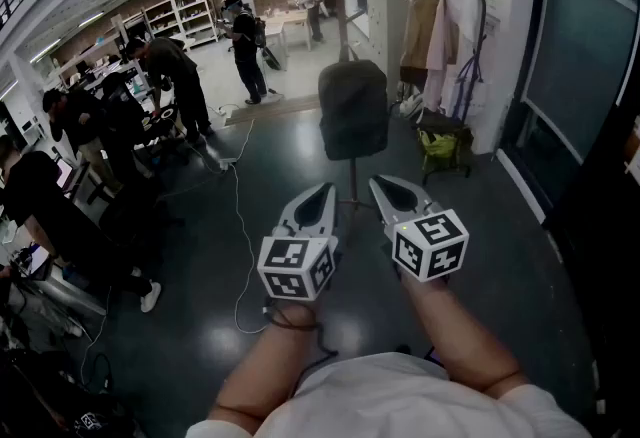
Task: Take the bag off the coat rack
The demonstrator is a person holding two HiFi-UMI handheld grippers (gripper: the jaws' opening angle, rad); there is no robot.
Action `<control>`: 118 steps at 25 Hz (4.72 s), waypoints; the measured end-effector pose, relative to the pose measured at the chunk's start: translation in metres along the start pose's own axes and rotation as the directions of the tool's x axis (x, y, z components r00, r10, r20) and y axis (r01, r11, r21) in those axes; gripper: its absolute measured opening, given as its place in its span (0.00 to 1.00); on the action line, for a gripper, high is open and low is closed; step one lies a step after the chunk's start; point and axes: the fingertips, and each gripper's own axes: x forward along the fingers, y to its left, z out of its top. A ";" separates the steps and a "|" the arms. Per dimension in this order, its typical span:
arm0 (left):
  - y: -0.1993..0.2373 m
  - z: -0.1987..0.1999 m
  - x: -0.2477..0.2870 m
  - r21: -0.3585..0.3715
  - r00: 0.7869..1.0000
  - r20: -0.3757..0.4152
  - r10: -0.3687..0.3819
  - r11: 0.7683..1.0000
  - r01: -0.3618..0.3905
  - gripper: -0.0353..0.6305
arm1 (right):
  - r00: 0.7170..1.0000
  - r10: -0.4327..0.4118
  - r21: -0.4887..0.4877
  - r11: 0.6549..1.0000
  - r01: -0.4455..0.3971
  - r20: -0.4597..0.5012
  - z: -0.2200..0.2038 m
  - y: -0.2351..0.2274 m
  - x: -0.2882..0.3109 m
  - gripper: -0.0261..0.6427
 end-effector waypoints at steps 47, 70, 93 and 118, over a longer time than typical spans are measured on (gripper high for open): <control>0.065 -0.064 0.338 -0.035 0.995 -0.064 0.078 0.996 -0.081 0.06 | 0.989 0.144 0.038 0.989 -0.143 -0.042 -0.027 -0.289 0.193 0.04; 0.215 -0.077 0.536 -0.076 0.997 -0.070 0.016 0.997 -0.021 0.06 | 0.991 0.108 -0.021 0.994 -0.110 -0.077 -0.036 -0.401 0.416 0.04; 0.368 -0.068 0.660 -0.076 0.981 -0.095 -0.171 0.983 0.165 0.06 | 0.979 -0.145 -0.362 0.928 0.084 -0.144 -0.019 -0.482 0.636 0.08; 0.412 -0.061 0.724 -0.071 0.993 -0.069 -0.100 0.993 0.095 0.06 | 0.965 -0.095 -0.367 0.930 0.000 -0.242 -0.054 -0.535 0.710 0.08</control>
